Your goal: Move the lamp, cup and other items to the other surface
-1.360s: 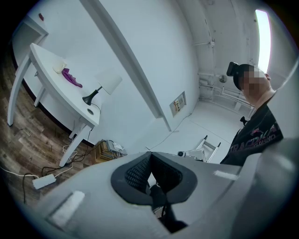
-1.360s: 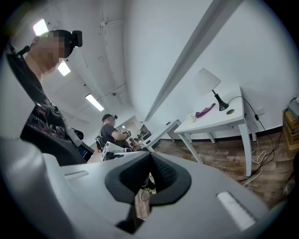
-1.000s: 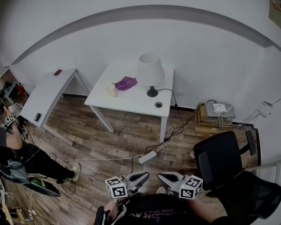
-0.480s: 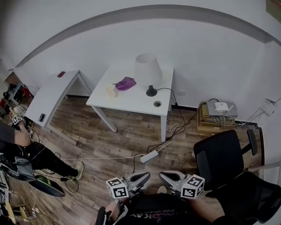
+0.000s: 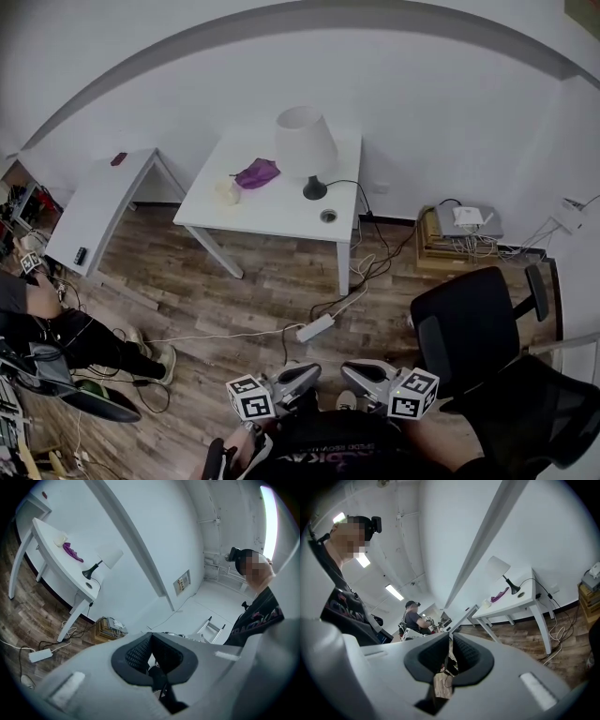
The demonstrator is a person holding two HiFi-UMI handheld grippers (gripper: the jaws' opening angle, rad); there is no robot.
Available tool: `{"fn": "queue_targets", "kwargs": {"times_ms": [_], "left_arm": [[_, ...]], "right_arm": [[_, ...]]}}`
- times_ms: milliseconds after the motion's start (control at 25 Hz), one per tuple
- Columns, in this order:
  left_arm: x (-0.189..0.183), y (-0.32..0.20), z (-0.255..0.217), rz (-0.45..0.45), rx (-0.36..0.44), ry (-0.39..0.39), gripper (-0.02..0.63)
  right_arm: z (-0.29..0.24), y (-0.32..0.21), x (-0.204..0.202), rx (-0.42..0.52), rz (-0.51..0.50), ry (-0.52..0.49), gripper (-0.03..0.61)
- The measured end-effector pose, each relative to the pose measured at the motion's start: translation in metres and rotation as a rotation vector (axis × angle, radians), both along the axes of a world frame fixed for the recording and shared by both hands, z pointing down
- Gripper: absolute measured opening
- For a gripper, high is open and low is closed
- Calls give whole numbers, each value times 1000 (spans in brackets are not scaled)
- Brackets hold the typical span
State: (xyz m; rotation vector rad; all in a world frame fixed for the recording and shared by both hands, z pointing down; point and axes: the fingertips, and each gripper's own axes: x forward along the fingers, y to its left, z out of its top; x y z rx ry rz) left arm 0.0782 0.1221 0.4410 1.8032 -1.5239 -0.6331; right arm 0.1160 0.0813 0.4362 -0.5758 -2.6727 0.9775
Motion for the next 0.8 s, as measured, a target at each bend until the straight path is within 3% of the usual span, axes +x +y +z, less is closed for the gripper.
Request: {"fn": "queue_targets", "kwargs": {"times_ms": [280, 800], "left_arm": [[-41, -8, 4, 37, 23, 23, -8], [-182, 13, 3, 55, 70, 49, -8]], "right_arm": [[1, -14, -38, -3, 84, 23, 37], [-7, -4, -173, 88, 168, 35, 60]]}}
